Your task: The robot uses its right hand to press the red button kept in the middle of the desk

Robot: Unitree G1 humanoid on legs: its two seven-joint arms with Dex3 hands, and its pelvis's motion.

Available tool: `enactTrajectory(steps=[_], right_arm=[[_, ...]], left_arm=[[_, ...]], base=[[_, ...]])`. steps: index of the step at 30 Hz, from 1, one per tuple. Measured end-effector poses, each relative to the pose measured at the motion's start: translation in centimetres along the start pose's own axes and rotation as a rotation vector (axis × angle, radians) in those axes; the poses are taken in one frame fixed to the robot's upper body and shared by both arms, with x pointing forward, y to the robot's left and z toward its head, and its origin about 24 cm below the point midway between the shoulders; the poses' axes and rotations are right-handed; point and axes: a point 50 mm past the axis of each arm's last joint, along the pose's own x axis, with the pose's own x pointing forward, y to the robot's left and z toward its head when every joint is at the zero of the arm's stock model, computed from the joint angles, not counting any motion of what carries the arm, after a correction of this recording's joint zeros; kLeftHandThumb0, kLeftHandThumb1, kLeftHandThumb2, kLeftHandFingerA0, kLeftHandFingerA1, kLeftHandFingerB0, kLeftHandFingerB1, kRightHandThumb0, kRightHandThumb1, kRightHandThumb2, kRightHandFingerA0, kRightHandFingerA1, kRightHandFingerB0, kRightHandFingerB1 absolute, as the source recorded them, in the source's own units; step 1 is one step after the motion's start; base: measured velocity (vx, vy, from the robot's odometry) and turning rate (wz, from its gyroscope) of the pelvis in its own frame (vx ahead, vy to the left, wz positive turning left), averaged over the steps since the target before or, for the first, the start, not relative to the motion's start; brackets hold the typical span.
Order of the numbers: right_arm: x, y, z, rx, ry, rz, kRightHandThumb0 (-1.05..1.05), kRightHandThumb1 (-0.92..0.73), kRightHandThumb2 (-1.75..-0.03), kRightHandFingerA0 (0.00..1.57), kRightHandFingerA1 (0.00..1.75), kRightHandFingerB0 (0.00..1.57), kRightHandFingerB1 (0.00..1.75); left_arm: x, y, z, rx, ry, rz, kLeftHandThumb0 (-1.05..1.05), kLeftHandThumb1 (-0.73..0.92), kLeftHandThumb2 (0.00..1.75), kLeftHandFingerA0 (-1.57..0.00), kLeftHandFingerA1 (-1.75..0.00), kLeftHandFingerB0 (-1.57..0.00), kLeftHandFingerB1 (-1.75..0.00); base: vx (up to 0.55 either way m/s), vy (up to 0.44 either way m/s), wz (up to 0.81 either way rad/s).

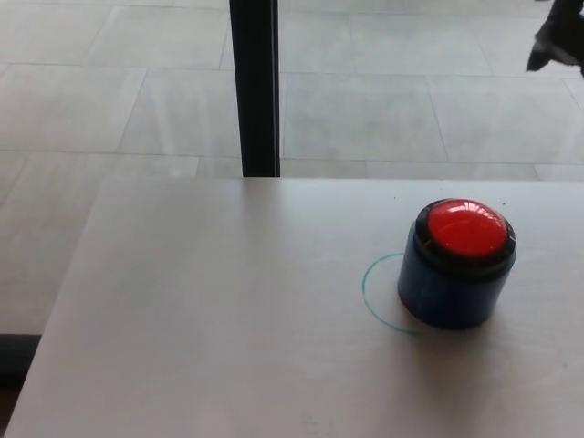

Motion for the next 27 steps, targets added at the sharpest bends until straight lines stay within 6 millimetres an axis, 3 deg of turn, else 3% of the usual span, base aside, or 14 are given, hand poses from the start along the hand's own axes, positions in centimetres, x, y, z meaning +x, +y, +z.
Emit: enactTrajectory(steps=[2, 3, 8, 11, 14, 15, 16, 17, 18, 20, 21, 22, 25, 27], right_arm=[[0.0, -1.5, 0.9, -0.008, -0.013, -0.031, -0.17, -0.51, -1.29, 0.94, 1.75, 0.69, 1.64], [-0.1, -2.2, 1.2, -0.008, -0.019, -0.048, -0.15, -0.52, -1.29, 0.91, 1.75, 0.71, 1.62], [-1.0, -7.7, 2.6, 0.003, -0.034, -0.179, -0.14, -0.53, -1.25, 0.94, 1.75, 0.76, 1.66], [-1.7, -10.1, 3.3, 0.011, -0.052, -0.237, -0.11, -0.48, -1.33, 0.91, 1.75, 0.78, 1.46], [-3.8, -14.8, 3.9, 0.024, -0.083, -0.366, -0.15, -0.51, -1.24, 0.97, 1.75, 0.82, 1.42], [-4.7, -16.3, 3.8, 0.024, -0.091, -0.410, -0.15, -0.51, -1.24, 0.97, 1.75, 0.82, 1.42], [-5.4, -17.4, 3.6, 0.024, -0.093, -0.440, -0.34, -0.51, -1.17, 1.27, 1.40, 0.95, 1.17], [-6.0, -18.3, 3.4, 0.021, -0.095, -0.470, -0.34, -0.51, -1.17, 1.27, 1.40, 0.95, 1.17], [-6.8, -19.3, 3.1, 0.019, -0.096, -0.502, -0.35, -0.50, -1.15, 1.12, 1.75, 0.91, 1.27], [-8.1, -20.9, 2.6, 0.005, -0.091, -0.557, -0.43, -0.39, -1.27, 1.17, 1.69, 0.98, 1.20], [-8.7, -21.5, 2.3, -0.001, -0.088, -0.579, -0.48, -0.35, -1.27, 1.20, 1.67, 0.99, 1.23], [-9.6, -22.4, 1.8, -0.006, -0.080, -0.611, -0.58, -0.30, -1.26, 1.30, 1.57, 1.11, 1.26], [-11.6, -24.1, 0.5, -0.003, -0.065, -0.678, -0.58, -0.11, -1.50, 1.36, 1.58, 1.20, 1.26], [-13.1, -25.2, -0.7, 0.007, -0.041, -0.728, -0.61, -0.11, -1.49, 1.39, 1.55, 1.21, 1.22]], left_arm=[[0.0, 0.0, -0.1, 0.001, 0.002, 0.001, -0.44, 0.91, 1.47, -0.47, -0.89, 0.00, -0.61], [0.0, 0.1, -0.1, 0.002, 0.002, 0.001, -0.74, 0.92, 1.31, -0.58, -0.99, -0.28, -0.77], [0.0, 0.1, -0.2, 0.003, 0.007, 0.005, -0.73, 0.92, 1.30, -0.55, -0.97, -0.29, -0.76], [0.0, 0.2, -0.4, 0.001, 0.011, 0.007, -0.76, 0.92, 1.30, -0.55, -0.98, -0.24, -0.74], [0.0, 0.2, -0.4, -0.006, 0.013, 0.010, -0.75, 0.92, 1.32, -0.58, -0.99, -0.25, -0.75], [0.0, 0.3, -0.5, -0.005, 0.015, 0.012, -0.75, 0.92, 1.32, -0.58, -0.99, -0.25, -0.75], [0.0, 0.3, -0.6, -0.003, 0.020, 0.014, -0.76, 0.92, 1.31, -0.59, -1.00, -0.24, -0.75], [0.0, 0.3, -0.6, -0.003, 0.020, 0.013, -0.76, 0.92, 1.31, -0.59, -1.00, -0.24, -0.75], [0.0, 0.3, -0.7, -0.003, 0.021, 0.014, -0.76, 0.92, 1.31, -0.59, -0.99, -0.28, -0.77], [-0.1, 0.3, -0.7, -0.001, 0.021, 0.014, -0.77, 0.92, 1.27, -0.58, -1.00, -0.29, -0.78], [-0.1, 0.3, -0.7, 0.000, 0.022, 0.013, -0.75, 0.92, 1.21, -0.46, -1.19, -0.21, -0.86], [-0.1, 0.3, -0.7, 0.000, 0.022, 0.013, -0.76, 0.92, 1.27, -0.57, -0.99, -0.30, -0.78], [0.0, 0.3, -0.7, 0.000, 0.021, 0.013, -0.76, 0.92, 1.27, -0.55, -0.98, -0.28, -0.77], [0.0, 0.3, -0.7, 0.000, 0.022, 0.013, -0.76, 0.92, 1.27, -0.57, -1.00, -0.31, -0.79]], base=[[0.00, 0.000, 0.00], [0.00, 0.000, 0.00], [0.00, 0.000, 0.00], [0.00, 0.000, 0.00], [0.00, 0.000, 0.00], [0.00, 0.000, 0.00], [0.00, 0.000, 0.00], [0.00, 0.000, 0.00], [0.00, 0.000, 0.00], [0.00, 0.000, 0.00], [0.00, 0.000, 0.00], [0.00, 0.000, 0.00], [0.00, 0.000, 0.00], [0.00, 0.000, 0.00]])
